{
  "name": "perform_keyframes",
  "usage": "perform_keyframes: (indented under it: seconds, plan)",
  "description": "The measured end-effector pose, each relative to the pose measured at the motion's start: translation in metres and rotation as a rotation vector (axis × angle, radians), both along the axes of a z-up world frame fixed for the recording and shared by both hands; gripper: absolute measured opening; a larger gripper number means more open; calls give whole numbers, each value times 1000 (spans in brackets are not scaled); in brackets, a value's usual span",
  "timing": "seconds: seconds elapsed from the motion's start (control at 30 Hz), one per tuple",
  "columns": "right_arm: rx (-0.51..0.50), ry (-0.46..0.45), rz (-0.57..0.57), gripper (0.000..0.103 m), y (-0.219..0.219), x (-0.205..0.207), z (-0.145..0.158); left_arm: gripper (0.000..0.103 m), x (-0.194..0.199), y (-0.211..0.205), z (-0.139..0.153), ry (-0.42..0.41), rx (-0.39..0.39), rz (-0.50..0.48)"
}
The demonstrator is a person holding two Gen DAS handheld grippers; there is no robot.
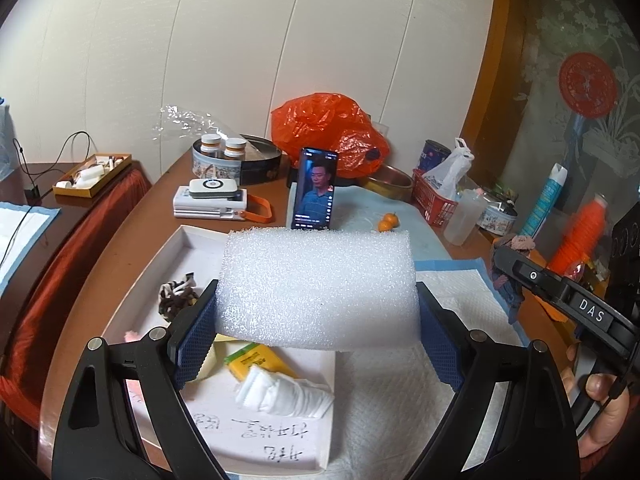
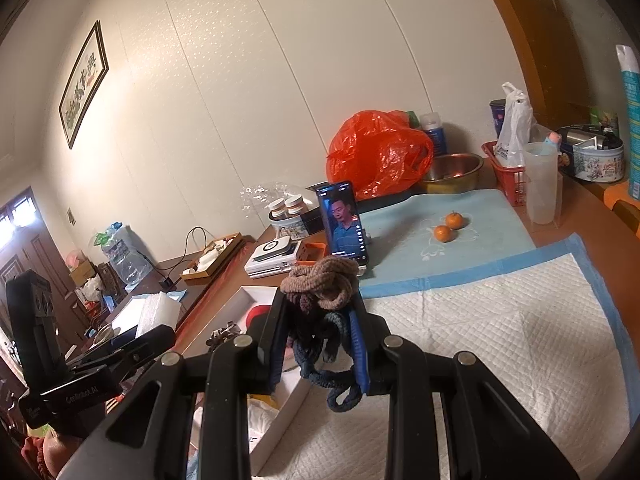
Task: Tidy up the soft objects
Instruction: 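Lift the foam sheet and knit cloth and carry both over the white tray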
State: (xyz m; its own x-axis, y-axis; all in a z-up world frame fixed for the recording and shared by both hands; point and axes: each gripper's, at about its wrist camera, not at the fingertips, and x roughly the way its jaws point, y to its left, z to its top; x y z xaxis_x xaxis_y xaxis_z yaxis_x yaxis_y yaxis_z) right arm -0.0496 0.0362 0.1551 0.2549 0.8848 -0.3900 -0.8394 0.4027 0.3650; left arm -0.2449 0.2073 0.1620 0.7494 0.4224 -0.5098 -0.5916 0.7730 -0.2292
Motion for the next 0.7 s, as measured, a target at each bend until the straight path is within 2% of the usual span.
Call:
perform_keyframes:
  seconds: [0.37,0.7]
  plan:
    - [-11,-11,33,27,21,-19,2,91,-28,24,3,-22,-6,40]
    - [-28,-17,50,27,48,-37,1,91,-57,62,2,-42,-29,92]
